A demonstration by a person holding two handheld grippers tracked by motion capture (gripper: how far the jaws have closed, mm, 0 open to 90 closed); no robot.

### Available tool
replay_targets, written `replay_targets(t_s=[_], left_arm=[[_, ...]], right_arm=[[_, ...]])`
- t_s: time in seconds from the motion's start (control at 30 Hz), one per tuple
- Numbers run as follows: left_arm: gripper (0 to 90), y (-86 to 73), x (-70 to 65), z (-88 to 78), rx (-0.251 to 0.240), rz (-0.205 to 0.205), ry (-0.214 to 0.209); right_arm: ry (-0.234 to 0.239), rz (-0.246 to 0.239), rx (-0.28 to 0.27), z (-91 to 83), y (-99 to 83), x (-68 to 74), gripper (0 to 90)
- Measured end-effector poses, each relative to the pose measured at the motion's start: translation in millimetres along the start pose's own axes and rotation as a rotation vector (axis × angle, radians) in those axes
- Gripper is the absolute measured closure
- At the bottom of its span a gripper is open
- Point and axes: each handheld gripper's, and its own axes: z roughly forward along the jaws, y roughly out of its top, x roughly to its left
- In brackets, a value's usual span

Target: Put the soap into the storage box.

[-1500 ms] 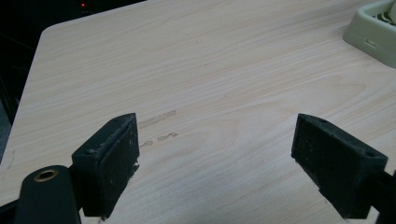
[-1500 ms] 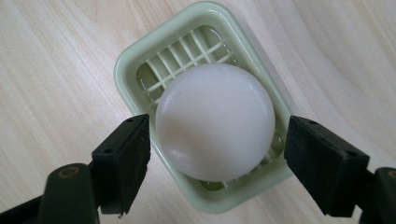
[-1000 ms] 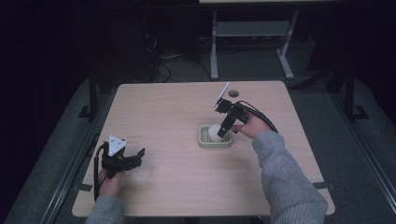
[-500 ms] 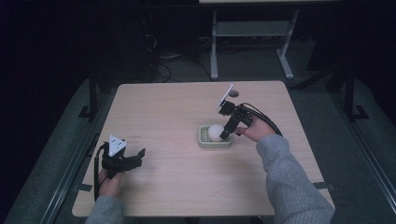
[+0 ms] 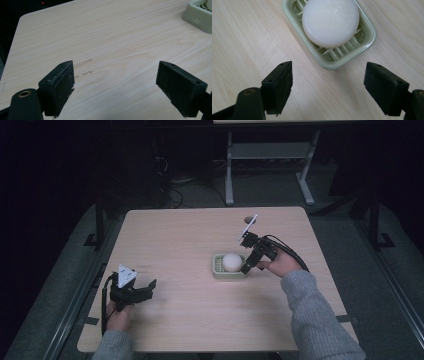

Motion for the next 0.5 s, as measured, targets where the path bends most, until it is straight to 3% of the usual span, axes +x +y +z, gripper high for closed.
replay_targets(t_s=[0.5], left_arm=[[14.8,-0.1,-0.5,0.3,-0.001,0.000,0.001]], right_arm=[[0.001,0.027,-0.038,-8.3,-29.3,0.0,22.7]])
